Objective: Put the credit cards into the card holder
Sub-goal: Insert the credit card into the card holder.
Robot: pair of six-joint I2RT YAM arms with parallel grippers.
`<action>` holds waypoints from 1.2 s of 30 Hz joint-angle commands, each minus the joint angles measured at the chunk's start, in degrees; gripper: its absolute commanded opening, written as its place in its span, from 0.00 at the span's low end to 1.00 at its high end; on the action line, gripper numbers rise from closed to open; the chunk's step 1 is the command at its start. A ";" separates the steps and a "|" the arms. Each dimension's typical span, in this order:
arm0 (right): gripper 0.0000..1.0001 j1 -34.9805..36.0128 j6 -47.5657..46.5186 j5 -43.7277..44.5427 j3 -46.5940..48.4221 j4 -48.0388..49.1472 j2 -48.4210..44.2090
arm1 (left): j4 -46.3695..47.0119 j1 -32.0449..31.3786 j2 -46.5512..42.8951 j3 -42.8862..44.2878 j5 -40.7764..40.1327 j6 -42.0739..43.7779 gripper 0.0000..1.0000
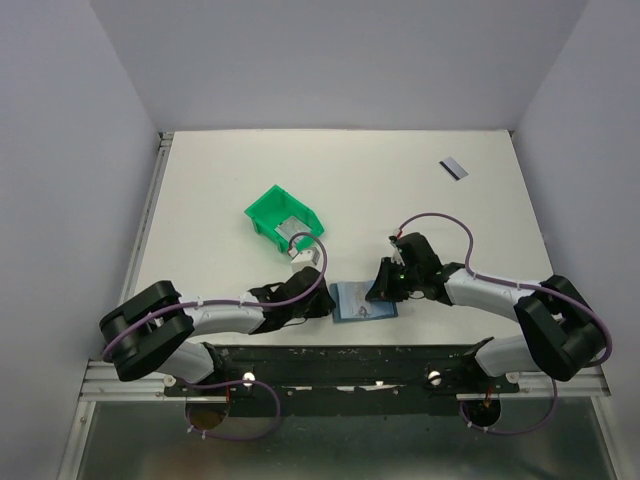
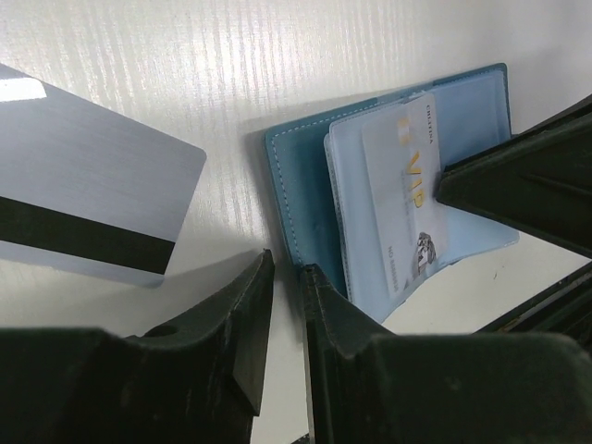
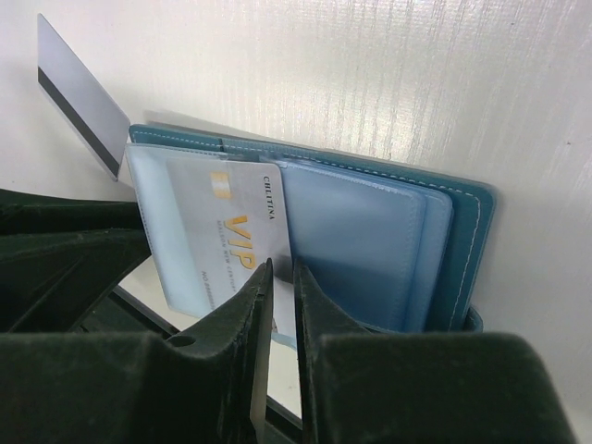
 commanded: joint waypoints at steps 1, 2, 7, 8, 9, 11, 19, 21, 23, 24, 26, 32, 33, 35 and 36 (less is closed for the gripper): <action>0.22 0.08 -0.72 0.63 -0.80 -0.88 1.18 | -0.89 -0.30 -0.49 -0.63 -1.06 0.50 0.34; 0.22 0.08 -0.63 0.54 -0.80 -0.97 1.18 | -0.72 -0.30 -0.23 -0.55 -0.97 0.58 0.33; 0.17 0.08 -1.16 -0.95 -0.62 0.08 1.27 | 0.60 -0.30 1.97 0.33 0.00 0.94 0.21; 0.15 0.08 -1.16 -1.30 -0.45 0.26 1.27 | 0.87 -0.30 2.41 0.51 0.17 0.94 0.18; 0.14 0.08 -0.99 -1.74 -0.36 0.61 1.35 | 1.22 -0.30 2.76 0.51 0.35 0.94 0.16; 0.13 0.08 -0.81 -2.62 -0.18 1.22 1.44 | 1.66 -0.30 3.29 0.60 0.70 0.94 0.12; 0.13 0.17 -0.02 -5.35 0.17 4.11 2.58 | 2.19 -0.30 4.43 1.04 1.14 0.94 0.07; 0.12 0.26 0.42 -6.31 -0.01 5.18 2.93 | 2.36 -0.30 4.43 0.86 1.23 0.94 0.06; 0.12 0.43 0.60 -6.76 -0.01 5.88 3.29 | 2.36 -0.29 4.43 0.95 1.32 0.85 0.05; 0.12 0.52 0.68 -6.93 0.17 6.06 3.37 | 2.45 -0.30 4.52 0.86 1.32 0.85 0.06; 0.12 0.61 0.86 -7.54 0.17 6.67 3.64 | 2.45 -0.30 4.61 0.95 1.32 0.85 0.05; 0.12 0.87 1.21 -9.31 -0.01 8.87 4.17 | 2.63 -0.30 4.96 1.04 1.49 0.76 0.05; 0.13 0.79 1.12 -9.31 0.08 8.87 3.90 | 2.63 -0.30 4.96 1.12 1.41 0.76 0.05; 0.15 0.87 0.77 -8.52 0.34 7.82 3.12 | 2.45 -0.30 4.87 1.21 1.49 0.76 0.05; 0.17 0.96 0.42 -7.73 0.52 6.60 2.33 | 2.10 -0.30 4.78 1.12 1.41 0.67 0.05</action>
